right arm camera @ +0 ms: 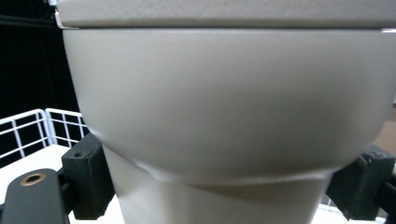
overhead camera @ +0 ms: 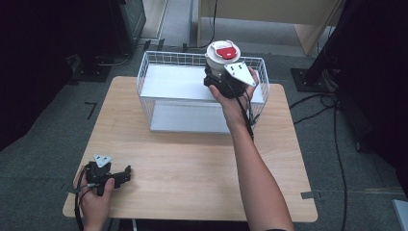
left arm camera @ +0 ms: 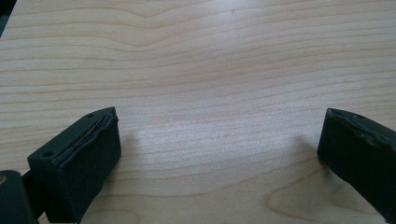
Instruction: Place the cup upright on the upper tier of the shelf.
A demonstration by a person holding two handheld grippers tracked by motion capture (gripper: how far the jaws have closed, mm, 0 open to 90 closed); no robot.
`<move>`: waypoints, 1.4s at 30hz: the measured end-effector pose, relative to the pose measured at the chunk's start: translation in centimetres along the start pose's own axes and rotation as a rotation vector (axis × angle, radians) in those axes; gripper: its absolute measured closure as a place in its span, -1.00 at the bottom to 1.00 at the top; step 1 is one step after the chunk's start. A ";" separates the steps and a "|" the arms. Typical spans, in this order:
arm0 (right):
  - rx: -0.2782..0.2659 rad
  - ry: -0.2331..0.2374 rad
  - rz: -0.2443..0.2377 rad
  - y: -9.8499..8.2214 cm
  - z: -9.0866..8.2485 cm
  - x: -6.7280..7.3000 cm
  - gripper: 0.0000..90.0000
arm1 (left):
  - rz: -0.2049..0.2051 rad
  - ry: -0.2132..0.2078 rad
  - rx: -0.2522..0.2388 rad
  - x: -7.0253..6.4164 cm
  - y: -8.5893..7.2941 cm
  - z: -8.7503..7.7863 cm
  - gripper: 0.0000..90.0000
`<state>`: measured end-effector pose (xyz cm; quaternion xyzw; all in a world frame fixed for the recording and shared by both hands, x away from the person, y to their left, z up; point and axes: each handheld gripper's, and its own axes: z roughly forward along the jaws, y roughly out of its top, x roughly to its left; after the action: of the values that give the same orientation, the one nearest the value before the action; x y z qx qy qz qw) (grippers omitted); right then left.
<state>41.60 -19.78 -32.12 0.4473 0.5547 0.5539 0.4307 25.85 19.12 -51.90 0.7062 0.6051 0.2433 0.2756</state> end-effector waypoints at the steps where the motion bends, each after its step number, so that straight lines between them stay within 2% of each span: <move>1: 0.000 0.000 0.000 0.0 0.0 0.0 -0.74 | 0.000 0.000 0.000 0.0 0.0 0.0 -1.00; 7: 0.016 -0.014 0.016 -0.2 0.4 -0.3 -0.74 | 0.000 0.000 0.001 0.0 0.0 0.0 -1.00; 15: 0.039 0.003 0.038 0.0 0.5 -0.5 -0.75 | 0.000 0.000 -0.001 0.0 0.0 0.0 -1.00; 17: 0.043 0.008 0.035 0.1 0.5 -0.5 -0.79 | 0.000 0.000 -0.001 0.0 0.0 0.0 -1.00; 18: 0.041 -0.025 0.013 0.2 0.4 -0.4 -0.93 | 0.000 0.000 -0.001 0.0 0.0 0.0 -1.00; 21: 0.039 -0.002 0.023 0.4 0.4 -0.4 -0.99 | 0.000 0.000 -0.001 0.0 0.0 0.0 -1.00; 23: 0.042 -0.003 0.013 0.5 0.3 -0.3 -1.00 | 0.000 0.000 -0.001 0.0 0.0 0.0 -1.00; 30: 0.048 0.011 0.042 0.4 -0.5 -0.4 -1.00 | 0.002 0.000 0.001 0.0 0.0 0.0 -1.00; 42: 0.048 -0.003 0.028 0.0 -2.2 -1.2 -1.00 | 0.000 0.001 0.000 0.0 0.0 0.0 -1.00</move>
<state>39.71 -21.42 -32.07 0.4659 0.5611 0.5456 0.4128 25.86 19.11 -51.90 0.7061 0.6052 0.2437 0.2751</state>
